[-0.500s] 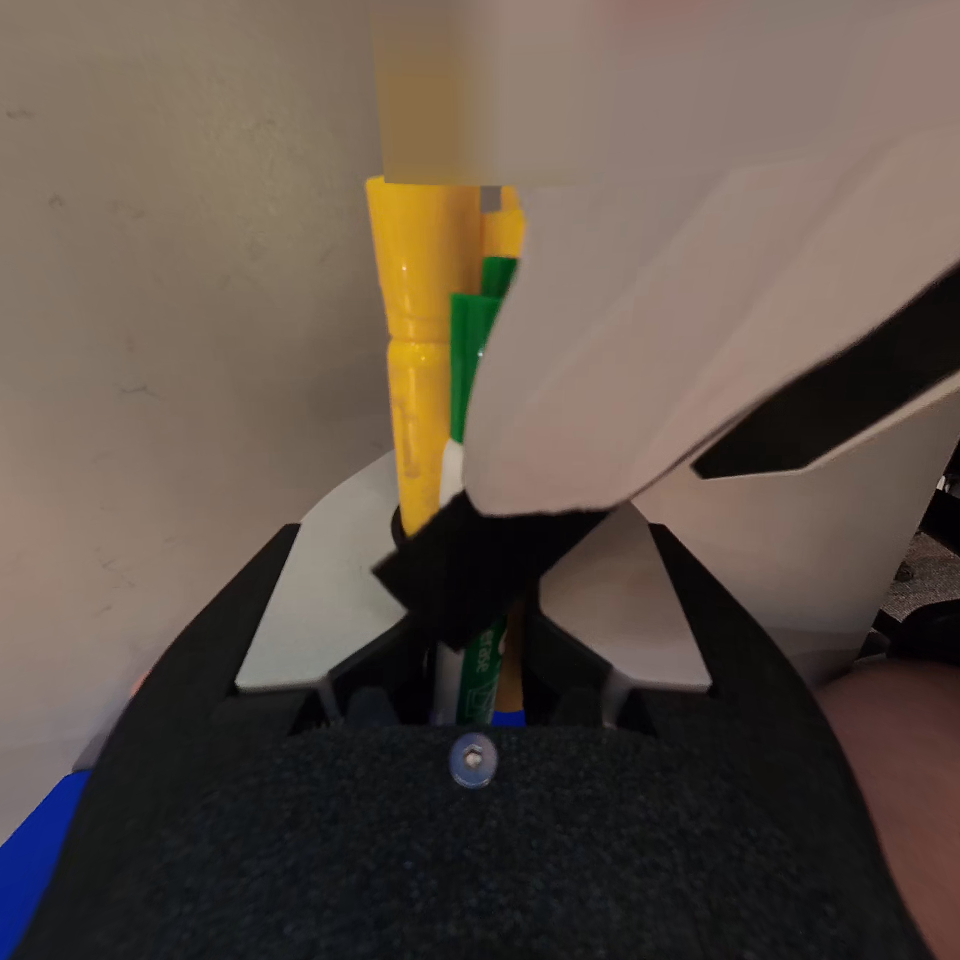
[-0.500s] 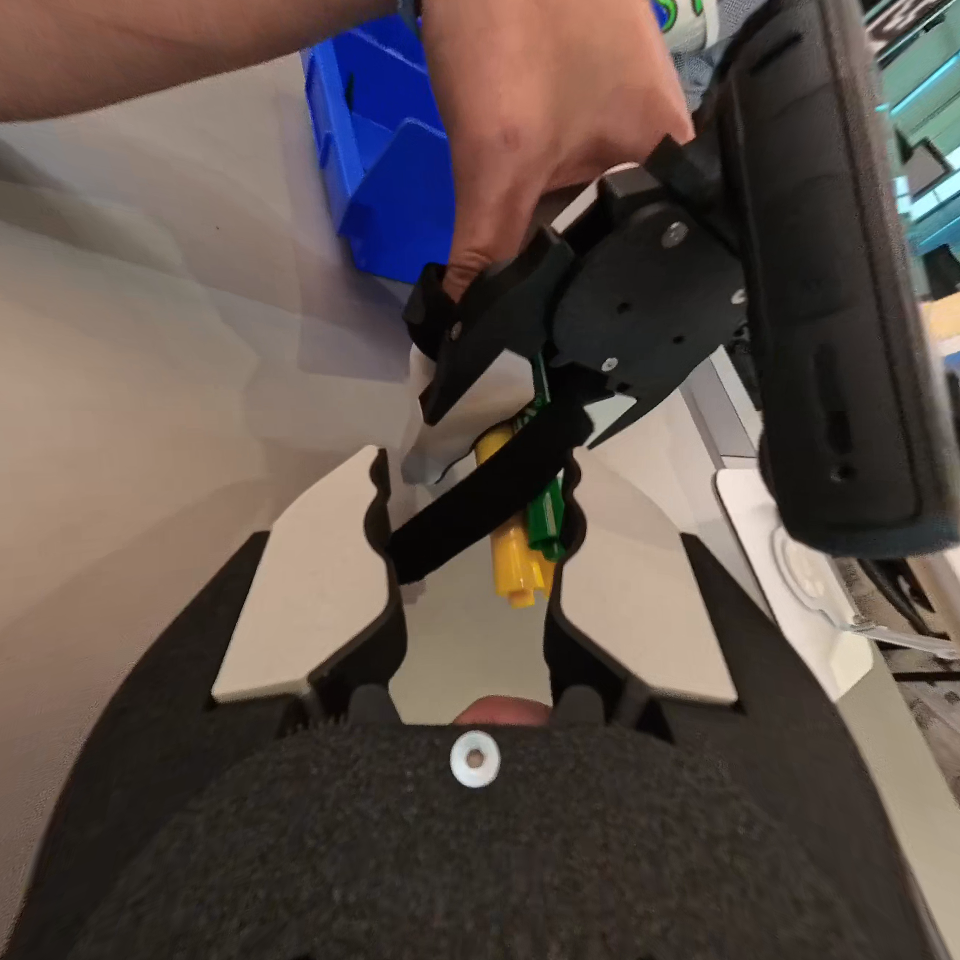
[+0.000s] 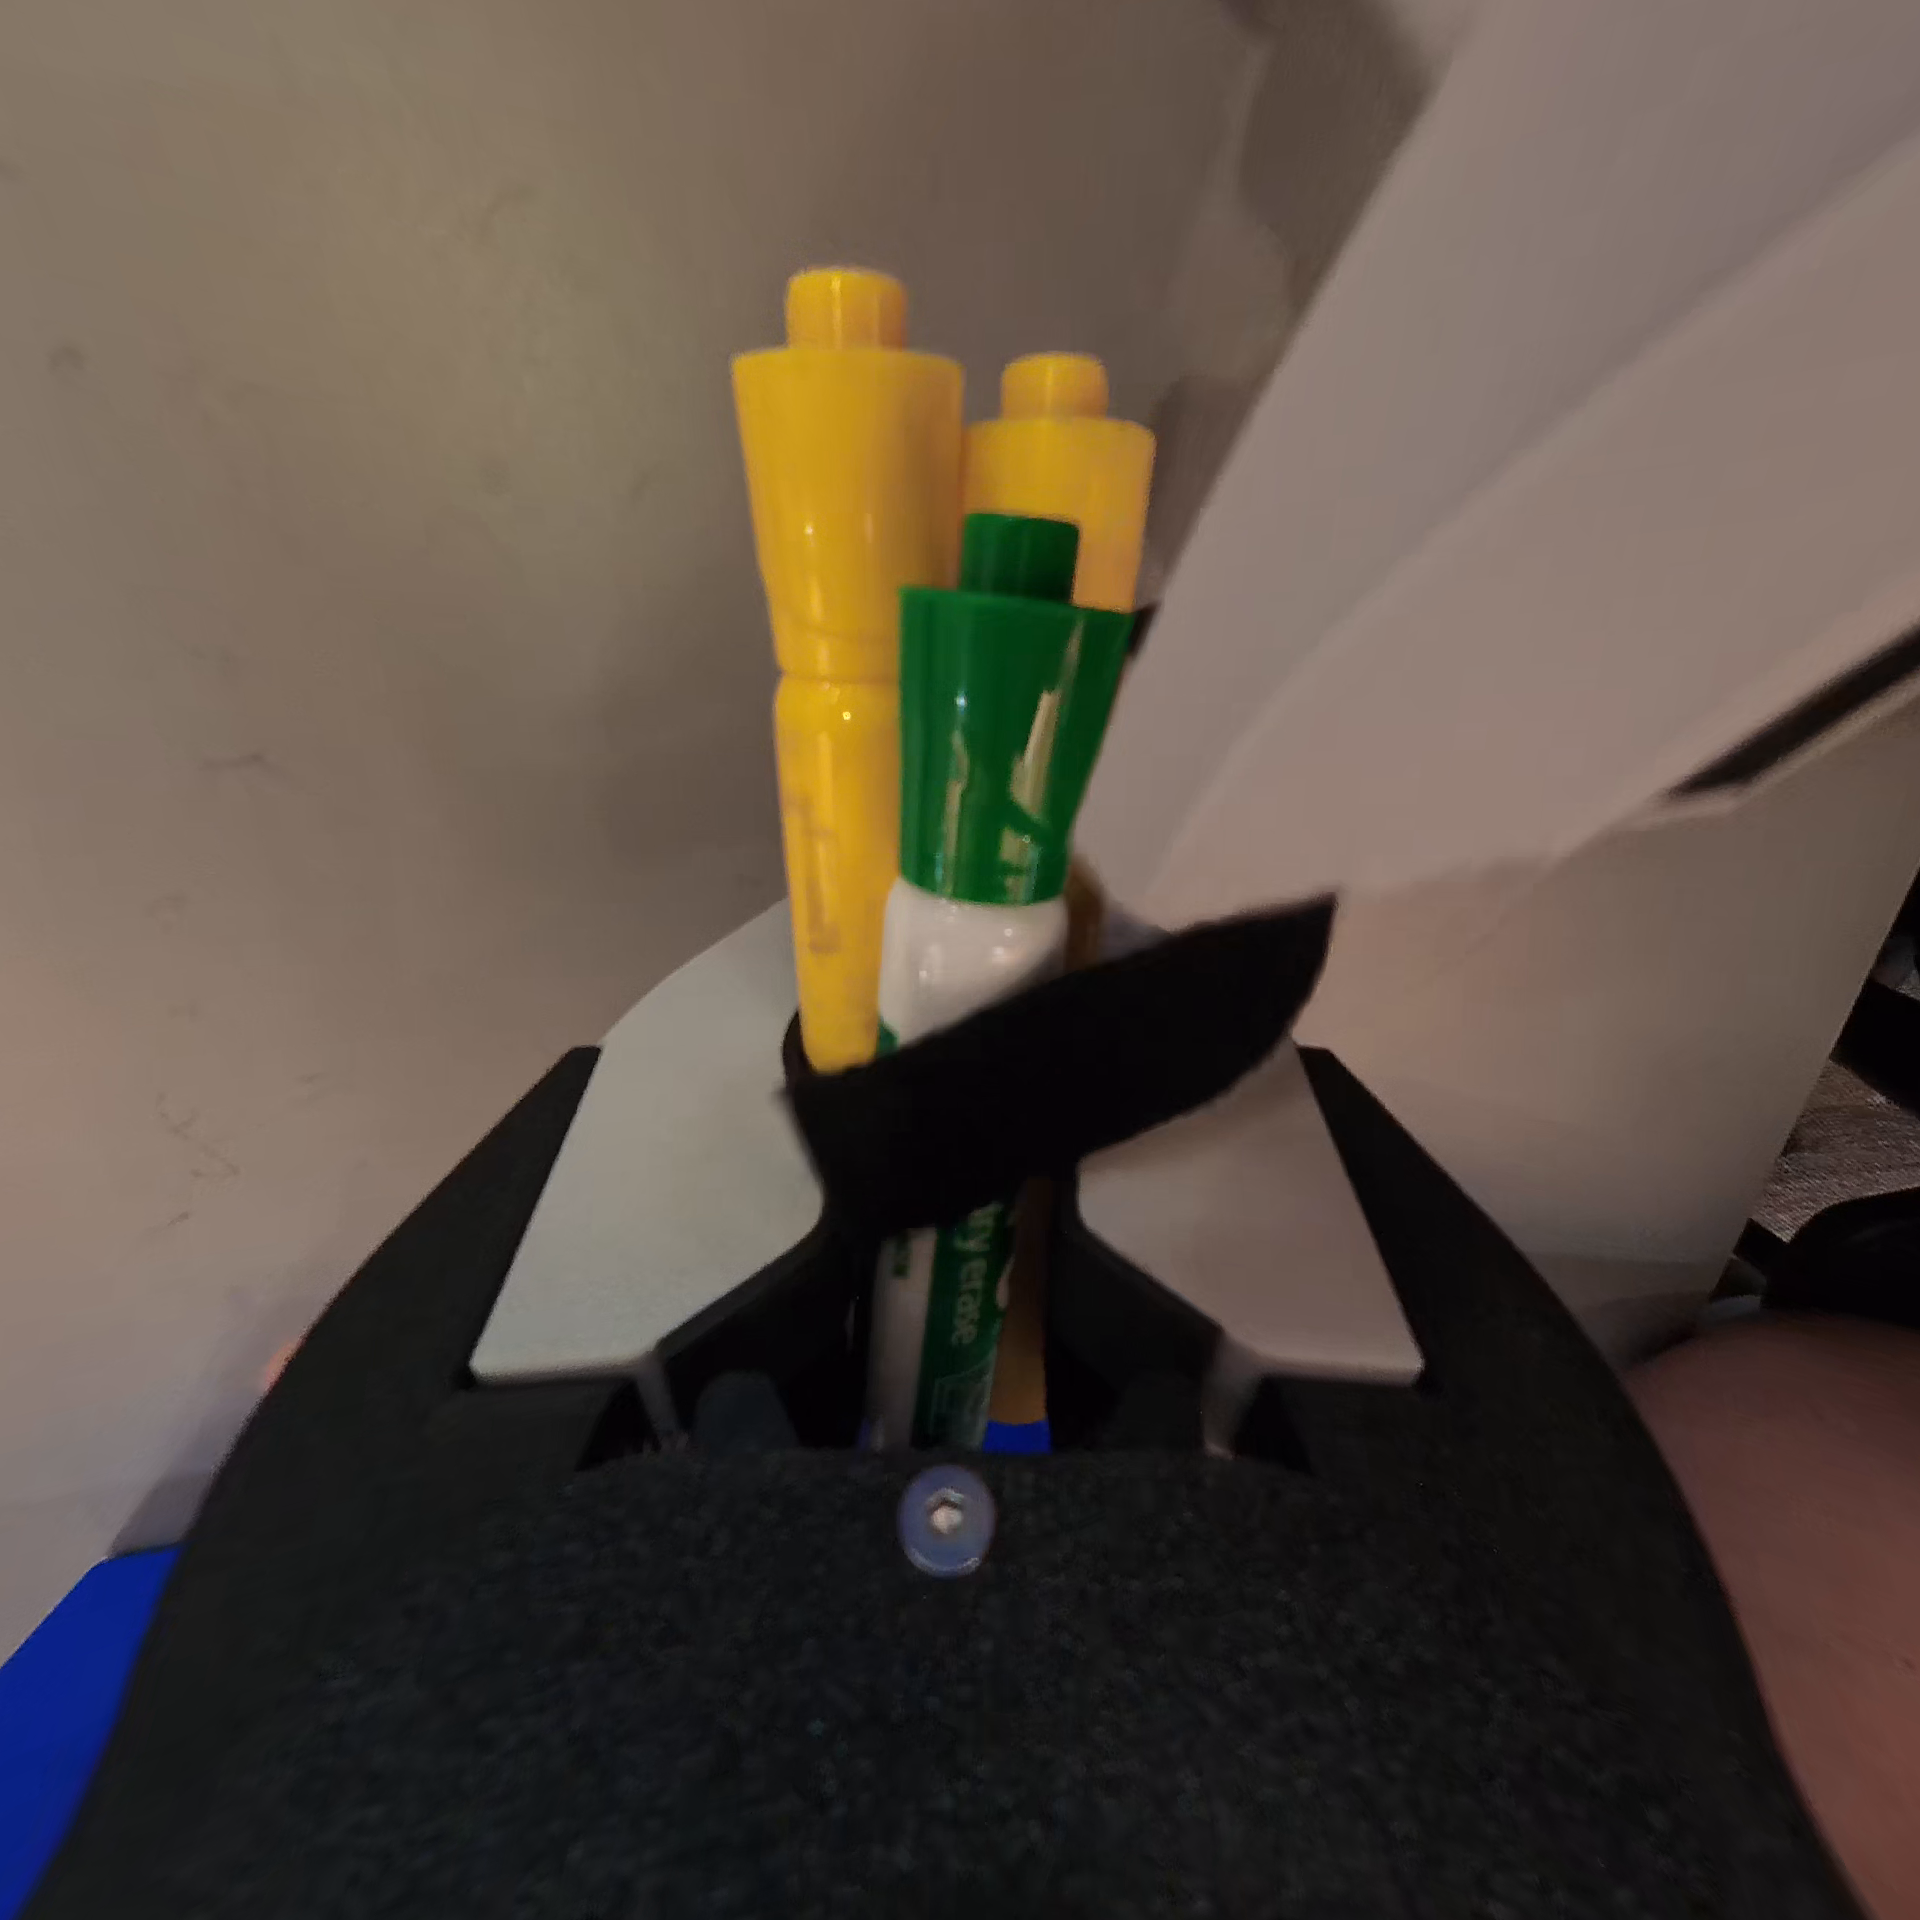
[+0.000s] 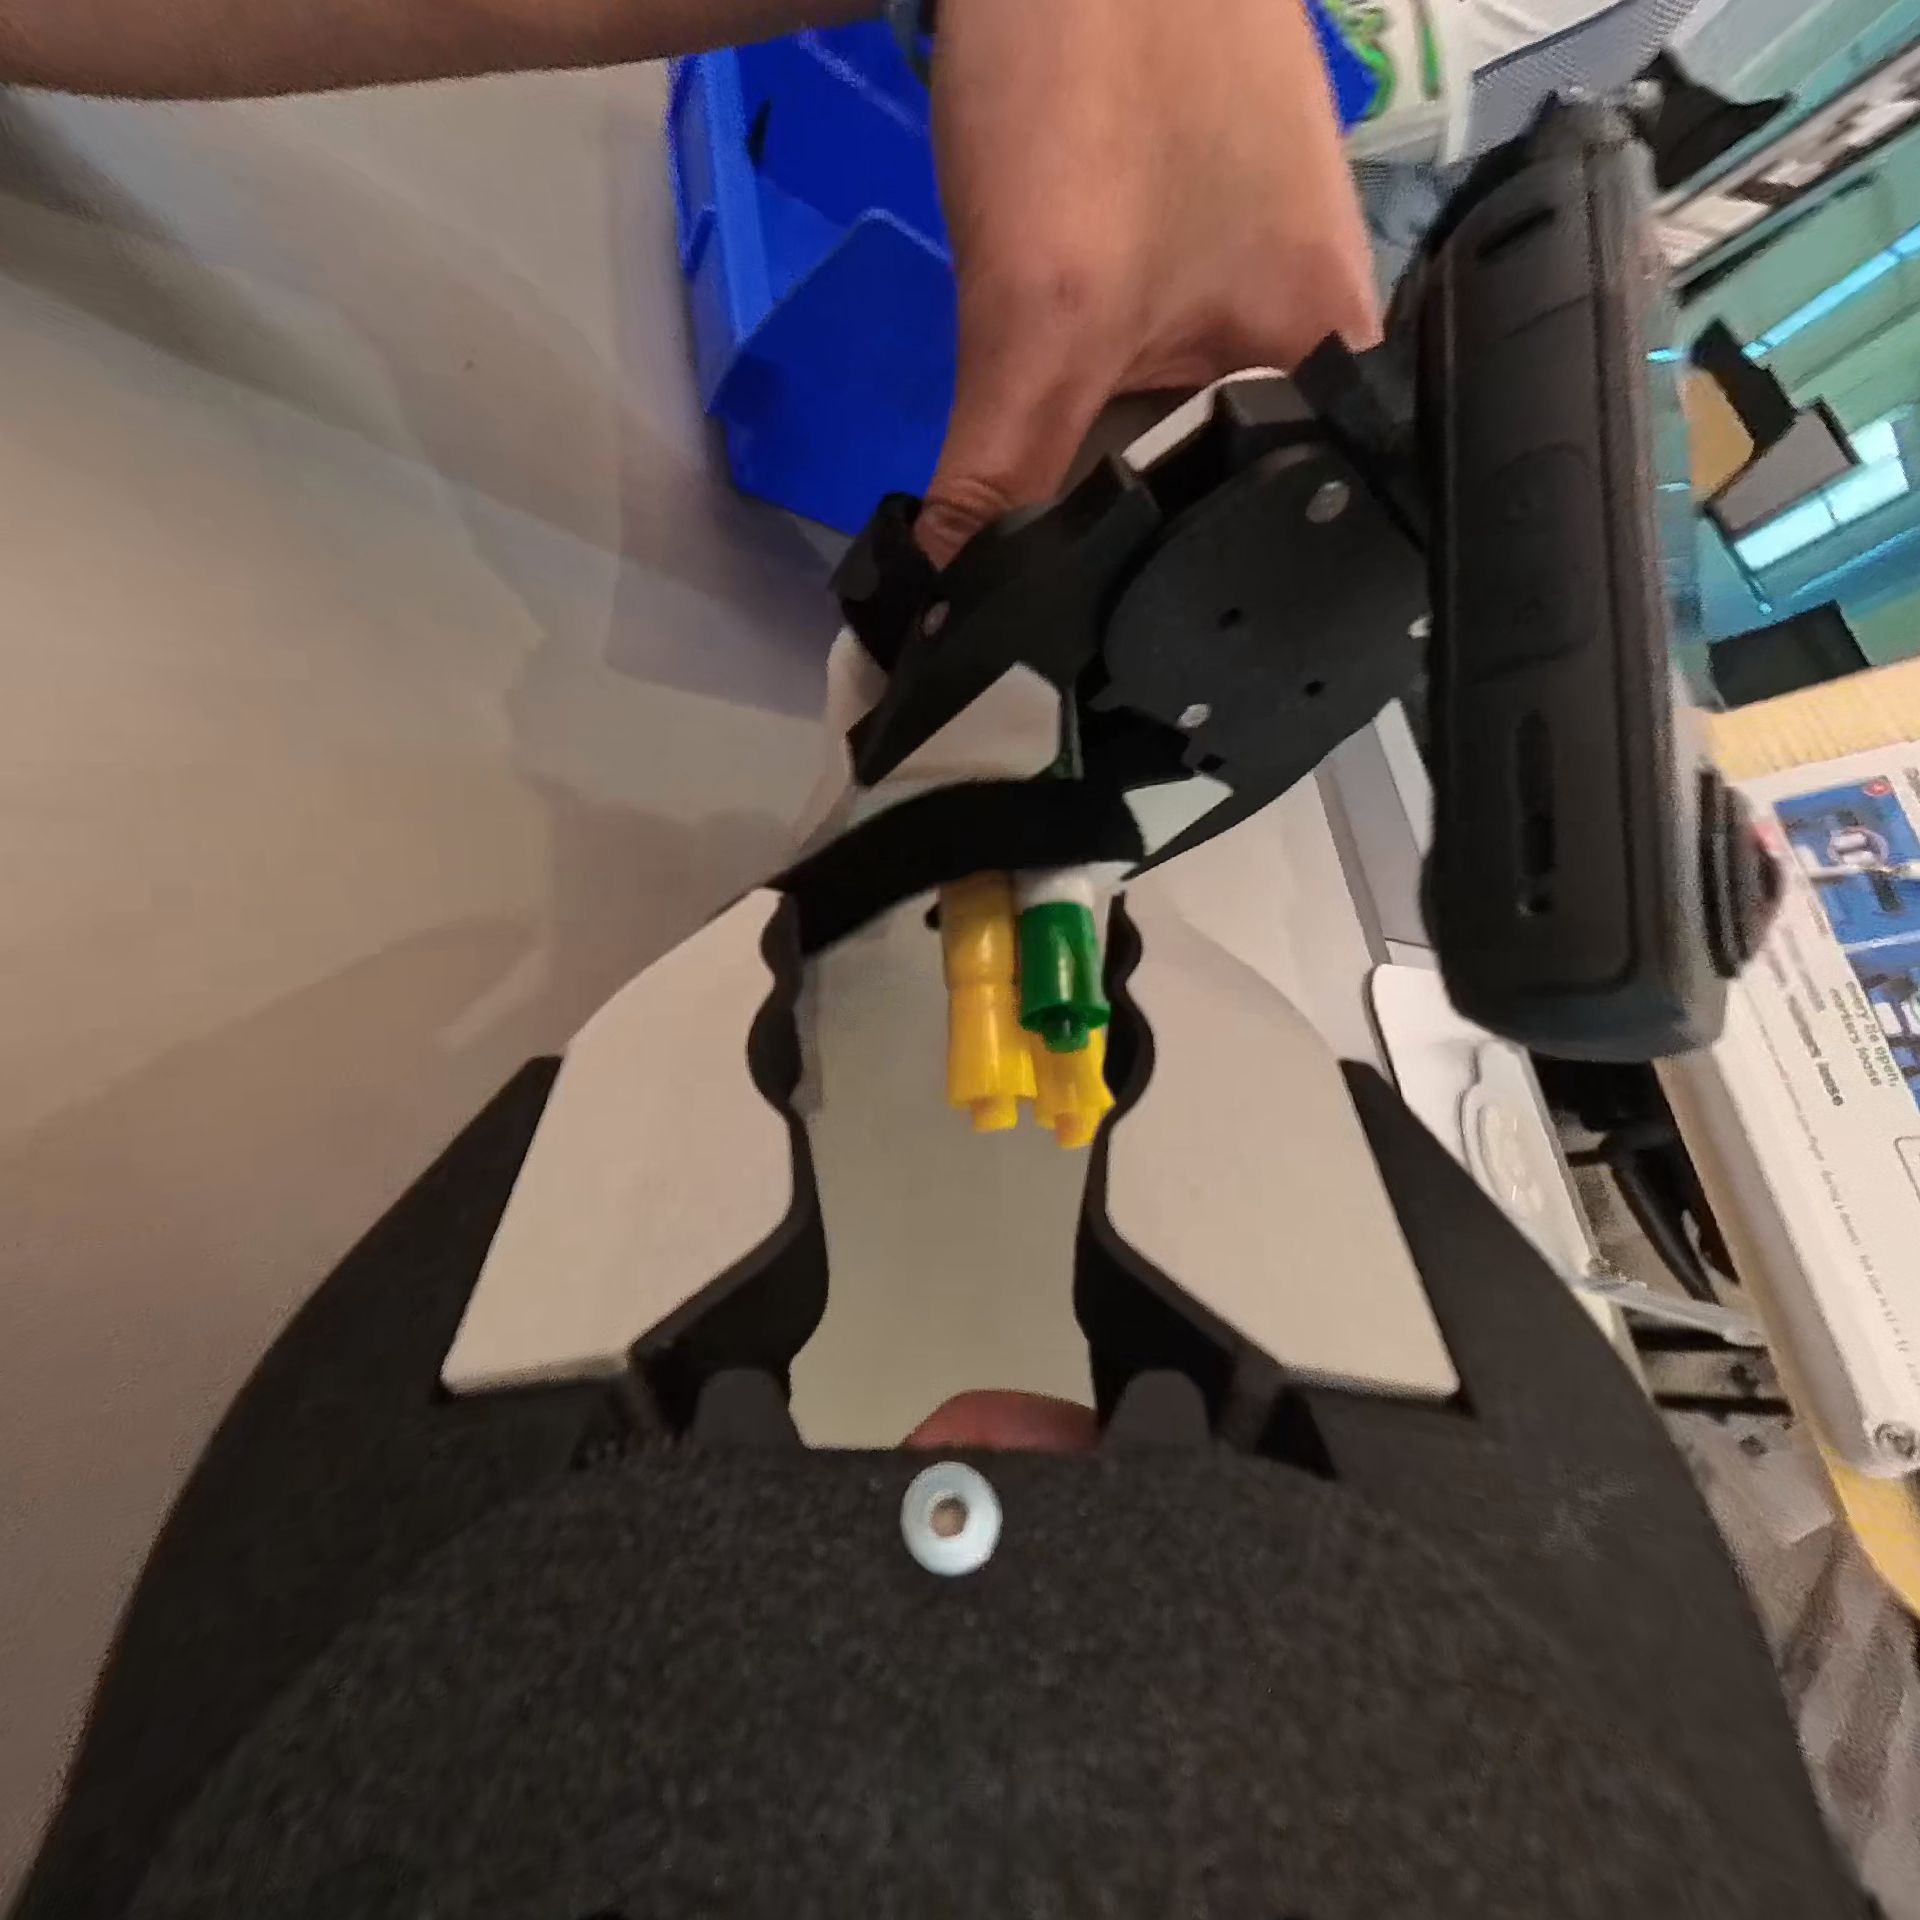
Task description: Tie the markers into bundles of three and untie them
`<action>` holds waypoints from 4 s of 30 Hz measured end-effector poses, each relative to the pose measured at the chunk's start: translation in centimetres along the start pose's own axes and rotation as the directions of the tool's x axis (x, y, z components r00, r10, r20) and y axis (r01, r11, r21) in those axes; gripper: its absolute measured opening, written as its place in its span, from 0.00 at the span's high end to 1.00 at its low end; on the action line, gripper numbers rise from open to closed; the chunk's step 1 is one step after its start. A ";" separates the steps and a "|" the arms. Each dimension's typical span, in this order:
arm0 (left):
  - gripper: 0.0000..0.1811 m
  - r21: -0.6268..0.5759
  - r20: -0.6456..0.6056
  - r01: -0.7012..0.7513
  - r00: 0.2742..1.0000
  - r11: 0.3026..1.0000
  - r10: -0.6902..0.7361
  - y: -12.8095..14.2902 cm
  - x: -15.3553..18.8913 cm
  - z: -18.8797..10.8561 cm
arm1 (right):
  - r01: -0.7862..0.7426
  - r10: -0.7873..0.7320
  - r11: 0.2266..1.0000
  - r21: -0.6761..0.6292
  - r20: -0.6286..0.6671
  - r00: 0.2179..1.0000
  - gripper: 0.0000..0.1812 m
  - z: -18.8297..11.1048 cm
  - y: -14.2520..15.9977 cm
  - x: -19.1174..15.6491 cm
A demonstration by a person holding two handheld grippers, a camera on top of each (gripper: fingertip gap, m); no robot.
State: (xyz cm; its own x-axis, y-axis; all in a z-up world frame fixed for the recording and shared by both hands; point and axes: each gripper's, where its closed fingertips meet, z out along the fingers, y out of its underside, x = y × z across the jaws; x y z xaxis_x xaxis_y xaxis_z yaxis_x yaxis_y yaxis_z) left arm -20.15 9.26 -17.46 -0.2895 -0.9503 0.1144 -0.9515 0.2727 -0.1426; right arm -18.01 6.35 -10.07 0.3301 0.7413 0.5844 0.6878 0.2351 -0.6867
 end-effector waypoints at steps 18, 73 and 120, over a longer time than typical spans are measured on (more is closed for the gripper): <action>0.77 0.010 0.000 0.013 1.000 1.000 -0.013 0.2 -0.4 0.0 | -0.077 0.087 0.993 -0.085 0.116 0.989 0.68 1.7 -1.9 -8.2; 0.77 0.064 0.019 0.051 0.998 0.997 -0.053 1.4 -0.9 -1.6 | -0.618 0.655 0.732 -0.286 0.048 0.754 0.24 7.4 -0.3 -9.1; 0.77 0.101 0.051 0.149 0.987 0.984 -0.155 4.5 -1.8 -3.8 | -0.512 0.536 0.826 -0.236 0.052 0.842 0.91 10.4 0.7 -3.9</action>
State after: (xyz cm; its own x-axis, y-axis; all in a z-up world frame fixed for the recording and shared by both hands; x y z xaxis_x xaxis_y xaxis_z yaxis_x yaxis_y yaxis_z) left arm -24.31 12.74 -14.59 -0.1328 -0.9875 0.0847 -0.9685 0.1111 -0.2229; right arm -25.56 10.23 -17.31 0.6137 0.7830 0.1016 0.5517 -0.3332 -0.7646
